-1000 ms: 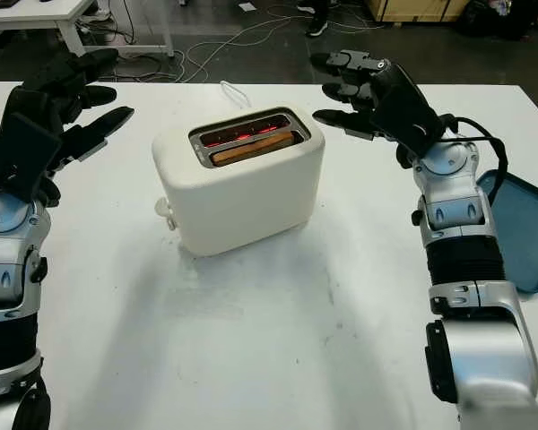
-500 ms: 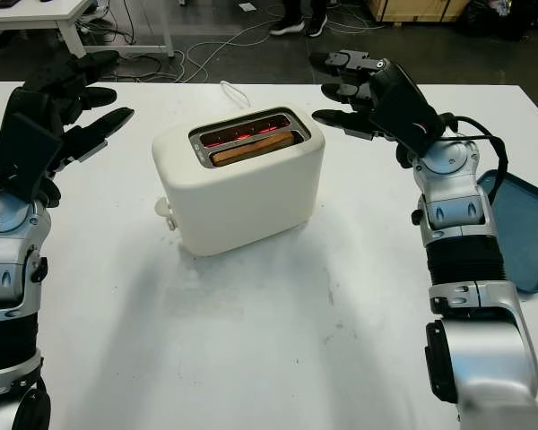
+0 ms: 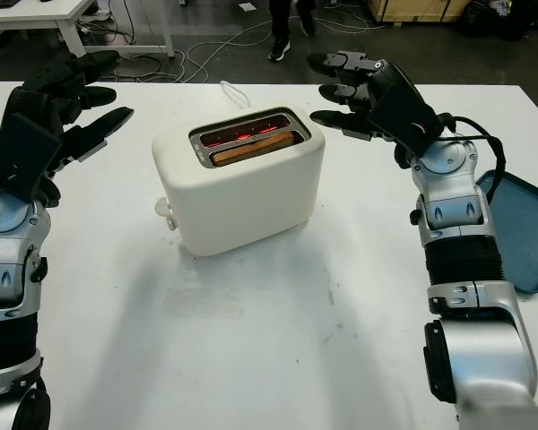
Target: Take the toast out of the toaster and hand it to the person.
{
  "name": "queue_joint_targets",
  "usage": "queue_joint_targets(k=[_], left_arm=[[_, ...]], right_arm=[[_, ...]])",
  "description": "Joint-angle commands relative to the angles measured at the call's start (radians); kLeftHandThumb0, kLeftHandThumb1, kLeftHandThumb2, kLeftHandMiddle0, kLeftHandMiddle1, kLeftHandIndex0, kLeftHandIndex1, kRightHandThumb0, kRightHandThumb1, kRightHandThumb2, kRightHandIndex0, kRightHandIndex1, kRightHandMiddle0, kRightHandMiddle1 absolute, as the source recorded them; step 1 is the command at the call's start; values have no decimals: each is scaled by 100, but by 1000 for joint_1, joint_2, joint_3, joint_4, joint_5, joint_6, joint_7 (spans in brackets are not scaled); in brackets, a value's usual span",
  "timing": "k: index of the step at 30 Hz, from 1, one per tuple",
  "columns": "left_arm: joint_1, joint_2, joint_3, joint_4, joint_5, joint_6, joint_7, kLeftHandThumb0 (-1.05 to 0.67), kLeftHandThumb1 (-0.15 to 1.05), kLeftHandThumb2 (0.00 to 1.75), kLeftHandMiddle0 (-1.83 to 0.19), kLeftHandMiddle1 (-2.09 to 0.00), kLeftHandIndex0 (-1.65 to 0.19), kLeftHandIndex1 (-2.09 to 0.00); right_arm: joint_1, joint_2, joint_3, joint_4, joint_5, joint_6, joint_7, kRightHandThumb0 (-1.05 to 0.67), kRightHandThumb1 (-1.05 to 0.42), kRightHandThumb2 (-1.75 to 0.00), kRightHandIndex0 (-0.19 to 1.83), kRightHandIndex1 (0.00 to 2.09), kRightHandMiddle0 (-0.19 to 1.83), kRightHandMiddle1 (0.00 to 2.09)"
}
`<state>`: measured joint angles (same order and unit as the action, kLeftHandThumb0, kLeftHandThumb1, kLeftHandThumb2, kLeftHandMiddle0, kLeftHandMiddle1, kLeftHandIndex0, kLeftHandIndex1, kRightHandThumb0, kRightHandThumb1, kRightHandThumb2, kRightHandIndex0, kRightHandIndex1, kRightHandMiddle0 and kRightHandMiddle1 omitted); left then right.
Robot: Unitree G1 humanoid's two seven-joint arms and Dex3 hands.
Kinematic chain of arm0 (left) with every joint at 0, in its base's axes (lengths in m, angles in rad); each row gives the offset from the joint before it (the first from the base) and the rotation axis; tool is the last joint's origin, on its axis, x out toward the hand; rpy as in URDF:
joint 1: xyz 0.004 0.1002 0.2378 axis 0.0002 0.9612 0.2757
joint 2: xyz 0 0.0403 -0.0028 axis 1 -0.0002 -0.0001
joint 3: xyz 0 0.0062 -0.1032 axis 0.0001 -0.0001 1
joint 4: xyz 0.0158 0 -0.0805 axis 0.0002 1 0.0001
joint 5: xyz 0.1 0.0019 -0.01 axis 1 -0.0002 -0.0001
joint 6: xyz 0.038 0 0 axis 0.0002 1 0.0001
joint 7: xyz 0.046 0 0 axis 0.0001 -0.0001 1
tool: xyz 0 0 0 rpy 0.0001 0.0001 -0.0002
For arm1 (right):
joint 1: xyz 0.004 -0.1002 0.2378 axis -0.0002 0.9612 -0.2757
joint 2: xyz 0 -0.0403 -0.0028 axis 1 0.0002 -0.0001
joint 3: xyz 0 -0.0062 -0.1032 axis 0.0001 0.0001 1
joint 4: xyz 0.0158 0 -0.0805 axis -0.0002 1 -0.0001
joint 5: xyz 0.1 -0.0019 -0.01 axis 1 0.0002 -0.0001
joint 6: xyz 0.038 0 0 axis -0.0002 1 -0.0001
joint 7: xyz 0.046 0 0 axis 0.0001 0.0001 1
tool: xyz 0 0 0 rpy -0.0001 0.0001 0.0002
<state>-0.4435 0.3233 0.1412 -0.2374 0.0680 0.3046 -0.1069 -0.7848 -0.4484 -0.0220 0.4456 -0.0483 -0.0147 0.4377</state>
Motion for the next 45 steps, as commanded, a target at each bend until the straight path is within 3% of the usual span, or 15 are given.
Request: queue_joint_targets(k=[1, 27, 45], left_arm=[[-4, 6, 5, -2, 1, -1, 6, -45, 92, 3, -15, -97, -47, -23], [-12, 9, 4, 3, -7, 2, -3, -43, 92, 3, -13, -98, -44, -28], [32, 1, -9, -40, -5, 38, -14, -44, 92, 4, -12, -98, -40, -33]], right_arm=[[0, 0, -1, 2, 9, -5, 3, -29, -92, 0, 52, 2, 50, 0], [2, 2, 5, -26, 1, 31, -1, -34, -91, 0, 53, 3, 51, 0], [31, 11, 2, -55, 12, 49, 1, -34, -91, 0, 55, 4, 53, 1]])
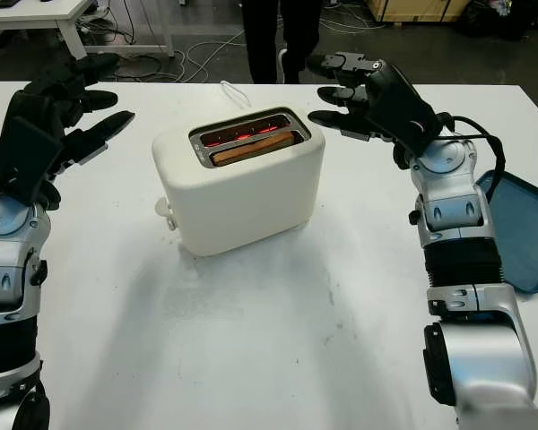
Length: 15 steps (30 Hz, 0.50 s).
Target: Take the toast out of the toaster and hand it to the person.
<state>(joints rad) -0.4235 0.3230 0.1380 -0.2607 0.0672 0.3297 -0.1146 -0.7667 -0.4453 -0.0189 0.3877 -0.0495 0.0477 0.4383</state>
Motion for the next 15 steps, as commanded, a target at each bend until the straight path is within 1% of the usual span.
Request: queue_joint_targets(k=[1, 6, 10, 15], left_arm=[[13, 0, -7, -21, -3, 20, -5, -44, 92, 4, -12, -97, -39, -33], [18, -9, -11, -35, -5, 37, -3, -44, 92, 4, -12, -96, -39, -33], [23, -13, -20, -56, 0, 82, -1, -42, 92, 6, -12, -96, -38, -34], [29, -21, -24, -81, -6, 108, -2, -39, 92, 6, -10, -95, -36, -34]], right_arm=[[12, 8, -2, 12, 15, -23, 3, -34, -91, 0, 55, 4, 53, 1], [16, 4, -4, 0, 18, -8, 10, -31, -91, 0, 54, 4, 52, 1], [19, 2, -9, -3, 26, 2, 18, -30, -92, 0, 53, 4, 52, 0], [23, 1, -6, 9, 27, -34, 18, -30, -91, 0, 55, 5, 54, 1]])
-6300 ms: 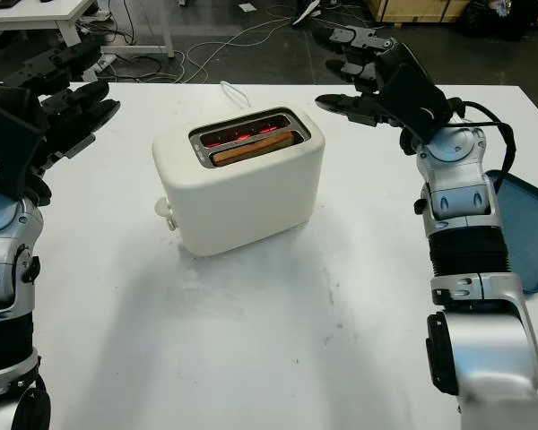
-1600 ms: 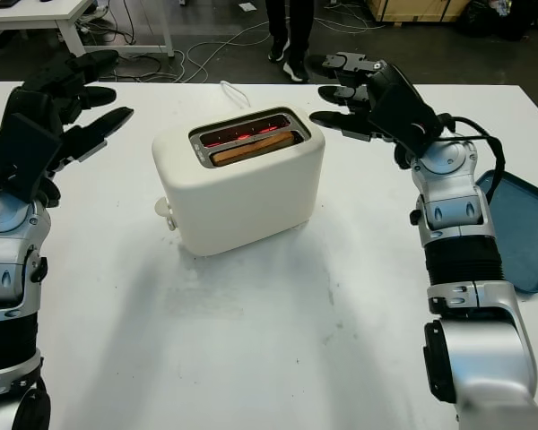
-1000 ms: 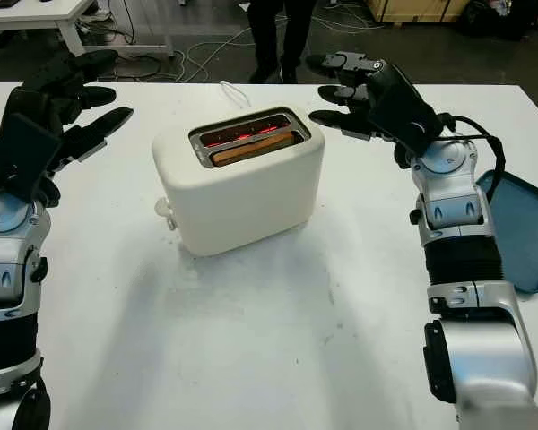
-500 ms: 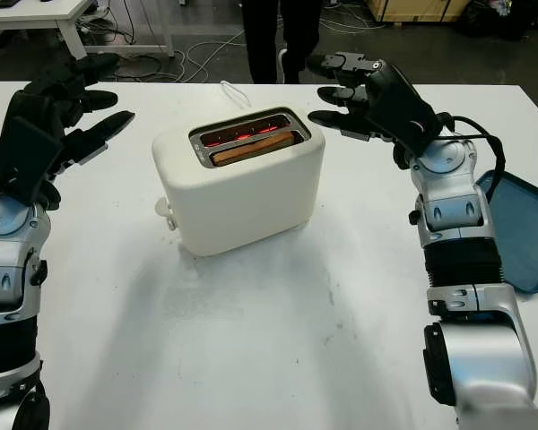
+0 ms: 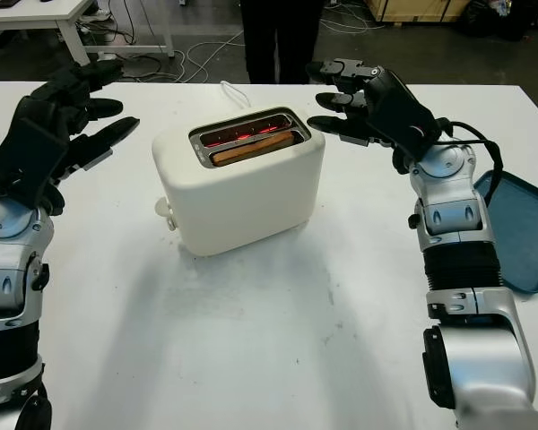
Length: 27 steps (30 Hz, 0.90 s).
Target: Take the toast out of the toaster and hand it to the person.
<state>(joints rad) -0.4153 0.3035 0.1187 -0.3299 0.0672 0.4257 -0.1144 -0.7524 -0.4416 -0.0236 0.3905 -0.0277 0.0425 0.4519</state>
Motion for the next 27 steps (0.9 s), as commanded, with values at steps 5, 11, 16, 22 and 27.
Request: queue_joint_targets(k=[5, 11, 16, 22, 27], left_arm=[[23, -8, -5, -28, -15, 35, -11, -39, 92, 6, -8, -95, -34, -34], [18, -10, -14, -38, -5, 58, -10, -41, 92, 6, -9, -96, -34, -35], [16, -8, -21, -48, -6, 74, -13, -42, 92, 7, -9, -95, -34, -36], [11, -14, -24, -62, -12, 97, -15, -41, 92, 7, -9, -95, -33, -36], [9, -13, -25, -57, -8, 81, -18, -41, 92, 7, -9, -96, -33, -37]], right_arm=[[15, -1, 3, -14, 3, -7, -1, -34, -91, 0, 55, 5, 54, 1], [21, 5, 2, -17, 4, -19, -10, -33, -90, 0, 55, 6, 55, 2], [23, 7, 5, -23, 5, -16, -8, -33, -90, 0, 55, 6, 55, 1], [23, 5, 12, -37, -1, 7, -9, -33, -90, 0, 54, 7, 54, 1], [22, 5, 13, -39, 2, 13, -8, -34, -89, 0, 55, 8, 55, 2]])
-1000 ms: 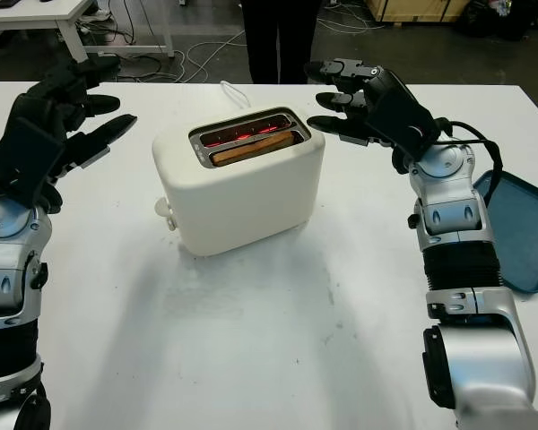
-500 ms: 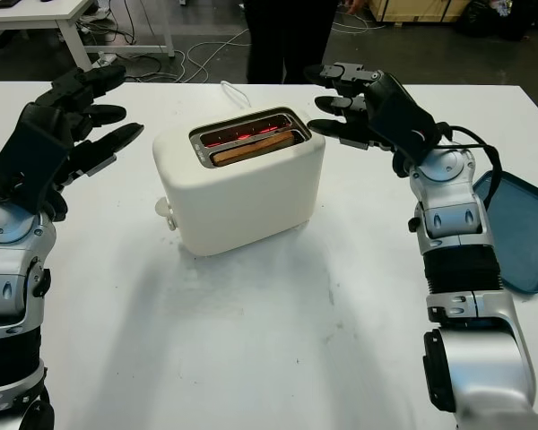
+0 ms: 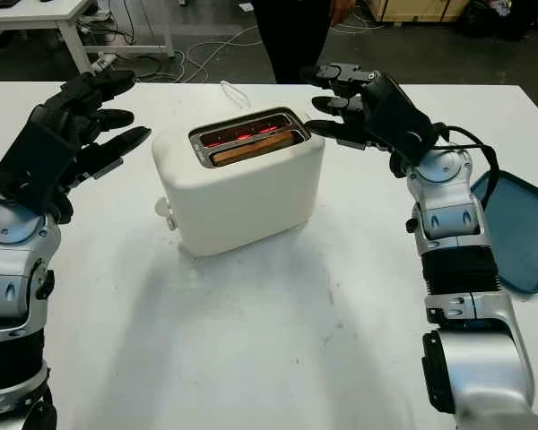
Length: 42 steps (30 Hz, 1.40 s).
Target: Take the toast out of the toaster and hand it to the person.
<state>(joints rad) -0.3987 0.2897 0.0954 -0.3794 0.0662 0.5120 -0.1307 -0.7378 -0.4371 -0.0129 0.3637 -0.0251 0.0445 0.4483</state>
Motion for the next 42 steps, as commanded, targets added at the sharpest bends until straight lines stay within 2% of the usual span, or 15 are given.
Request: queue_joint_targets(k=[1, 13, 30, 42], left_arm=[[-8, 0, -1, -7, -6, -6, 0, -42, 92, 7, -9, -97, -33, -38], [-12, -4, 2, -7, -9, -1, -5, -41, 92, 8, -8, -97, -32, -39], [-25, -1, 2, -8, -16, 8, -9, -41, 92, 8, -6, -99, -28, -42], [-39, -5, 5, -11, -26, 30, -6, -40, 92, 7, -5, -99, -27, -45]], right_arm=[[8, -1, 3, -12, -2, 11, -4, -34, -90, 0, 55, 8, 55, 2], [11, -3, 7, -40, 3, 51, 2, -30, -91, -1, 52, 8, 53, 0], [4, -4, 12, -24, -4, 14, 2, -30, -90, 0, 53, 11, 55, 1], [4, -4, 15, -41, -8, 34, -2, -32, -90, 0, 54, 13, 56, 1]])
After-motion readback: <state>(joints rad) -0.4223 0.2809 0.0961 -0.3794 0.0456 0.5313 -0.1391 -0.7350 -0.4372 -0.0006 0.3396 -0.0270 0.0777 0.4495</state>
